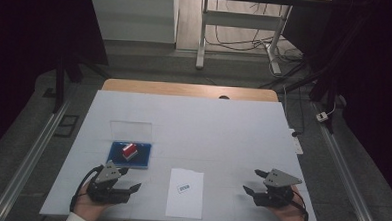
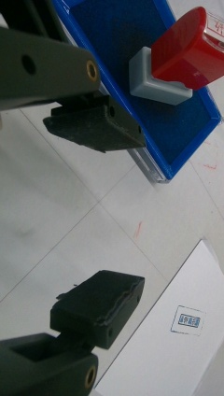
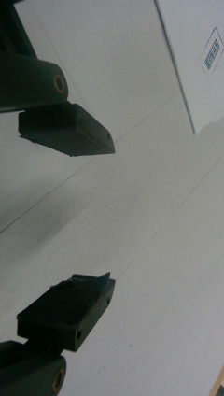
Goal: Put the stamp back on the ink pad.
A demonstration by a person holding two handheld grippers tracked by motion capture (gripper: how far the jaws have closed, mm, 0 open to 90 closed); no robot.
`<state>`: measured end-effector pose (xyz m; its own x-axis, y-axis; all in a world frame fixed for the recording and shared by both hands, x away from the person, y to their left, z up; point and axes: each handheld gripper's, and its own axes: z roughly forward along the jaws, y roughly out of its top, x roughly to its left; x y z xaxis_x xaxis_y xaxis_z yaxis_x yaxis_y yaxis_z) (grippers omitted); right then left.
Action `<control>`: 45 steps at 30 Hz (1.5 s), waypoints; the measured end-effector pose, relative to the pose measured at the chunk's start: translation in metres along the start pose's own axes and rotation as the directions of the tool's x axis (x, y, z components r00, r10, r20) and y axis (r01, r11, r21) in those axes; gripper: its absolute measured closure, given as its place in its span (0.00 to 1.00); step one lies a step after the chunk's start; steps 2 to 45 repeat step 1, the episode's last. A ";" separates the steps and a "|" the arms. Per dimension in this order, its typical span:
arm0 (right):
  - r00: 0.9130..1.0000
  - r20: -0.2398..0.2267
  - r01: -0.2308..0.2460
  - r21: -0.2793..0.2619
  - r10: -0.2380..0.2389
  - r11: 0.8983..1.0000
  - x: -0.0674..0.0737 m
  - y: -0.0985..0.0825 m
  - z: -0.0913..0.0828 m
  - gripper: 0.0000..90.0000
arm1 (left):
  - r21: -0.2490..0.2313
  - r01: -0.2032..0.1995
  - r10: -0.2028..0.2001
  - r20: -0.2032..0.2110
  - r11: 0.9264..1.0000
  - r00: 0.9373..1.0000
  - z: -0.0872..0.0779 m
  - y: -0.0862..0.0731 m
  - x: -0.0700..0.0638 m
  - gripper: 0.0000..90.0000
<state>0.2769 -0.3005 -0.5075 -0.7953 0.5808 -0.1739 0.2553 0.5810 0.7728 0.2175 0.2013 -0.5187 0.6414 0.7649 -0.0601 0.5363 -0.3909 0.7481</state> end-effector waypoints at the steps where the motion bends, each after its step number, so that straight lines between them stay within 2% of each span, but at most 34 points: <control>1: 1.000 0.000 0.000 0.000 0.000 1.000 0.000 0.000 0.000 0.33 | 0.000 0.000 0.000 0.001 1.000 1.000 0.000 0.000 0.000 0.32; 45: 1.000 0.000 0.000 0.000 0.000 1.000 0.000 0.000 0.000 0.33 | 0.000 0.000 0.000 0.001 1.000 1.000 0.000 0.000 0.000 0.32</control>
